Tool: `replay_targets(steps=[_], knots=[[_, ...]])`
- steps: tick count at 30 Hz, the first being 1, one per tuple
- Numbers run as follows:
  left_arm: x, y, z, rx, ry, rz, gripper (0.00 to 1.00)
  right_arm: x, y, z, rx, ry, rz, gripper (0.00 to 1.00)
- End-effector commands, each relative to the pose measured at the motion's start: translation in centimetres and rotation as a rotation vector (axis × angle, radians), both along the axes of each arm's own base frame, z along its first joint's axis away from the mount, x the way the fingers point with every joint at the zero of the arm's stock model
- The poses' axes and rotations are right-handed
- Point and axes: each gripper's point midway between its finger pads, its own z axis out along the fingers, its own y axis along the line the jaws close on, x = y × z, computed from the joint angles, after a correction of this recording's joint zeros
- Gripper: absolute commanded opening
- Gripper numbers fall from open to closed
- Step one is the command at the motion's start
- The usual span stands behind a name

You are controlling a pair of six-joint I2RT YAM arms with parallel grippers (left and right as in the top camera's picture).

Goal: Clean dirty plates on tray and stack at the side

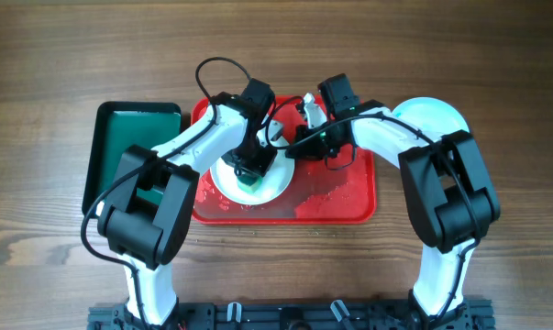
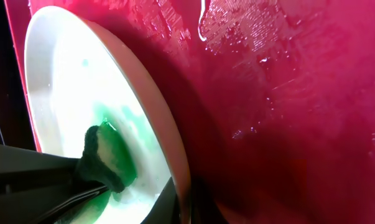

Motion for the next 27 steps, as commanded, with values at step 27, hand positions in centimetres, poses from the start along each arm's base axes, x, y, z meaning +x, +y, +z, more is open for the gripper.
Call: replay_targets(steps=[27], knots=[[-5.4, -2.6, -3.9, 0.226, 0.071, 0.384, 0.04, -0.1, 0.7, 0.2, 0.059, 0.02, 0.011, 0.04]])
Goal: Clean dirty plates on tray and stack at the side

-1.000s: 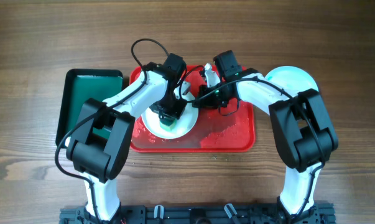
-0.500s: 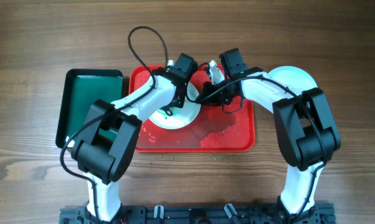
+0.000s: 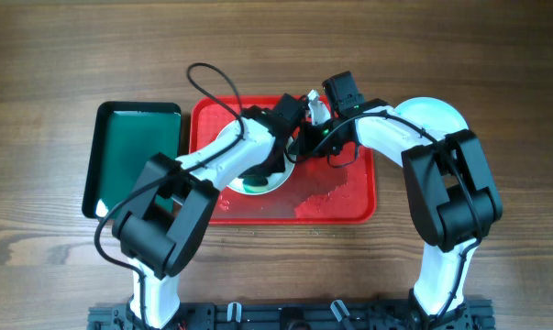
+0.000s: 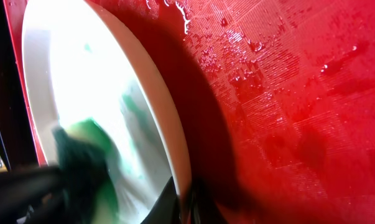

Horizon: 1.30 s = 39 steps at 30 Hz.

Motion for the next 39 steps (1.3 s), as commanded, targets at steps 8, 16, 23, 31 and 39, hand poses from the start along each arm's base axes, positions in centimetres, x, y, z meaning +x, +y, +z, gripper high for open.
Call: replay_targets(steps=[8, 16, 23, 31, 39], knots=[[0.8, -4.3, -3.9, -0.09, -0.03, -0.325, 0.04, -0.8, 1.2, 0.2, 0.061, 0.02, 0.047, 0.04], [8.7, 0.6, -1.2, 0.141, -0.388, -0.107, 0.04, -0.8, 1.2, 0.1, 0.058, 0.018, 0.047, 0.04], [9.7, 2.1, -2.0, 0.03, -0.333, -0.04, 0.04, -1.6, 1.4, 1.0, 0.148, 0.078, 0.062, 0.04], [3.6, 2.3, -4.0, -0.19, 0.037, 0.009, 0.04, -1.6, 0.8, -0.1, 0.153, 0.087, 0.074, 0.04], [-2.7, -5.7, -1.2, -0.681, 0.271, -0.436, 0.04, -1.6, 0.9, -0.1, 0.154, 0.083, 0.073, 0.04]])
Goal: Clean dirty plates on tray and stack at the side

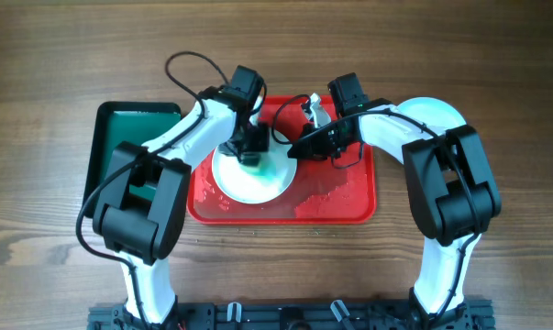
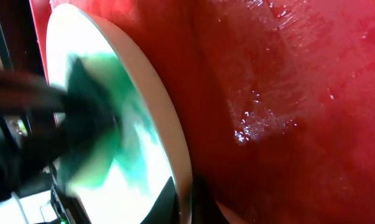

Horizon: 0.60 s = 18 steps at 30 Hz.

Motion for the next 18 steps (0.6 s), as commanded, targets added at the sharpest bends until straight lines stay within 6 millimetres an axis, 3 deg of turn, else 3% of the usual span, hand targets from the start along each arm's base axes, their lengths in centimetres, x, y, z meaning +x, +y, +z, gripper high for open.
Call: replay_targets(steps=[1, 4, 6, 8, 9, 10, 16, 18], knots=[[-5.9, -5.3, -1.5, -0.273, 0.171, -0.247, 0.04, -0.6, 0.8, -0.1, 0.057, 0.031, 0.021, 0.04], [-4.2, -6.0, -1.5, -0.288, 0.092, -0.248, 0.04, -0.6, 0.8, -0.1, 0.057, 0.031, 0.021, 0.04], [-2.6, -5.2, -2.2, -0.219, 0.056, -0.157, 0.04, -0.6, 0.8, -0.1, 0.057, 0.031, 0.021, 0.04], [0.3, -2.0, -3.5, -0.028, -0.017, 0.047, 0.04, -0.6, 0.8, -0.1, 0.057, 0.03, 0.021, 0.04], [2.2, 1.3, -3.9, 0.131, -0.093, 0.175, 0.04, -0.6, 0.8, -0.1, 0.057, 0.03, 0.022, 0.04], [3.0, 2.9, -4.0, 0.206, -0.132, 0.224, 0.04, -0.6, 0.8, -0.1, 0.057, 0.03, 0.022, 0.04], [5.7, 11.0, -2.0, 0.6, -0.343, 0.384, 0.04, -0.6, 0.8, -0.1, 0.057, 0.03, 0.022, 0.04], [5.5, 11.5, -1.9, 0.633, -0.346, 0.383, 0.04, -0.6, 0.8, -0.1, 0.057, 0.03, 0.022, 0.04]])
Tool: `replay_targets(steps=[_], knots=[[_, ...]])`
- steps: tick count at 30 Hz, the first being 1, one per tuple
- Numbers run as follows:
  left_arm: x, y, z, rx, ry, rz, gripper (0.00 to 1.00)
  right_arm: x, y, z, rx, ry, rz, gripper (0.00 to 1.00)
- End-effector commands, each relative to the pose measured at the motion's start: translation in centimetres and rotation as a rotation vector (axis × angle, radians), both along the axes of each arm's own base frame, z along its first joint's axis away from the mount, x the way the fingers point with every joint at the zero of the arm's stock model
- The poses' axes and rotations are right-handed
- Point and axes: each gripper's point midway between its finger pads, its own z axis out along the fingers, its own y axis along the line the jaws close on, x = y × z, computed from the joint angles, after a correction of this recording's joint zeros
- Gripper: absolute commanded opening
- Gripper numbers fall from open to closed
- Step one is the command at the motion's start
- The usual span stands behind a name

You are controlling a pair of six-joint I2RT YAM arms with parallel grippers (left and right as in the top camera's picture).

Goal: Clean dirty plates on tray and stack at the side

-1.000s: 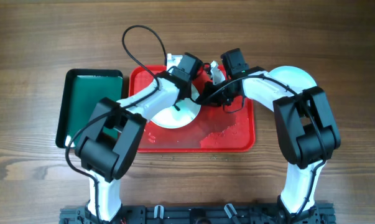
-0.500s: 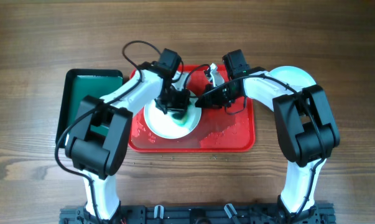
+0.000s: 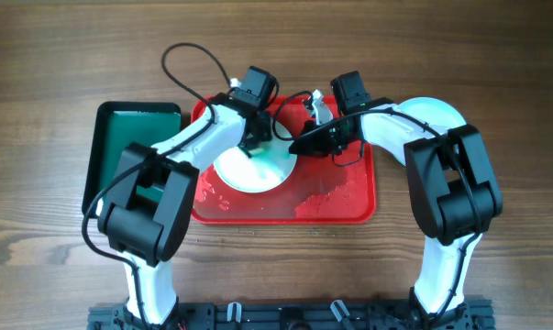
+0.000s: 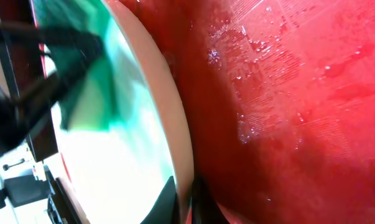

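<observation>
A white plate point(image 3: 256, 170) lies on the wet red tray point(image 3: 349, 197), its face smeared with green soap. My right gripper point(image 3: 294, 147) is shut on the plate's right rim point(image 4: 182, 155), one finger on each side of it. My left gripper point(image 3: 255, 142) is over the plate's far edge, shut on a green sponge point(image 4: 91, 81) that presses on the plate's face. The sponge is blurred in the right wrist view.
A dark green tray point(image 3: 134, 156) lies to the left of the red one. A second white plate point(image 3: 432, 115) sits on the wood at the right, partly under my right arm. Water and suds spot the red tray's floor point(image 4: 280, 93).
My left gripper with the sponge has moved from the plate's upper left part to its far edge, slightly right. The right gripper keeps its hold on the rim.
At first the sponge was on the plate's near middle part, the right gripper holding the rim. Then the sponge was at the plate's right side, then at its upper left, and now at its far edge. The plate's face carries green smears.
</observation>
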Motion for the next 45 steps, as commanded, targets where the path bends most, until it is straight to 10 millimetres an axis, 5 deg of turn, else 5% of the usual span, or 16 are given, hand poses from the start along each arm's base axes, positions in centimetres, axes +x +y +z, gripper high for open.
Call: replay_targets(steps=[1, 6, 10, 14, 18, 23, 27, 29, 34, 36, 41, 45], knots=[[-0.7, 8.0, -2.1, 0.352, -0.009, 0.15, 0.04, -1.4, 1.1, -0.1, 0.061, 0.053, 0.043, 0.04], [-4.8, 6.7, -3.6, 0.262, 0.205, 0.076, 0.04, -1.3, 1.1, -0.1, 0.062, 0.049, 0.043, 0.04], [-10.4, 1.2, -4.3, -0.054, 0.489, -0.223, 0.04, -1.3, 1.1, -0.1, 0.062, 0.048, 0.043, 0.04], [-13.9, -4.7, -2.1, -0.43, 0.584, -0.539, 0.04, -1.3, 1.1, -0.1, 0.062, 0.048, 0.042, 0.04], [-14.0, -7.1, -0.7, -0.591, 0.545, -0.636, 0.04, -1.3, 1.2, -0.1, 0.063, 0.048, 0.042, 0.05], [-10.0, -8.2, -1.2, -0.59, 0.396, -0.566, 0.04, -1.3, 1.2, -0.1, 0.062, 0.048, 0.042, 0.04], [-4.6, -6.1, -2.7, -0.427, 0.245, -0.302, 0.04, -1.3, 1.1, -0.1, 0.062, 0.048, 0.042, 0.04], [-2.1, -3.3, -3.4, -0.279, 0.158, -0.146, 0.04, -1.3, 1.1, -0.1, 0.061, 0.047, 0.042, 0.05], [-0.7, 5.7, -3.2, 0.15, 0.031, 0.196, 0.04, -1.3, 1.1, -0.1, 0.059, 0.047, 0.041, 0.04], [-1.1, 7.4, -2.8, 0.237, 0.019, 0.241, 0.04, -1.3, 1.1, -0.1, 0.059, 0.046, 0.042, 0.04], [-2.6, 7.3, -3.3, 0.229, 0.09, 0.23, 0.04, -1.3, 1.1, -0.1, 0.059, 0.046, 0.042, 0.04], [-5.9, 2.8, -4.5, 0.003, 0.298, 0.048, 0.04, -1.3, 1.1, -0.1, 0.059, 0.046, 0.042, 0.04]])
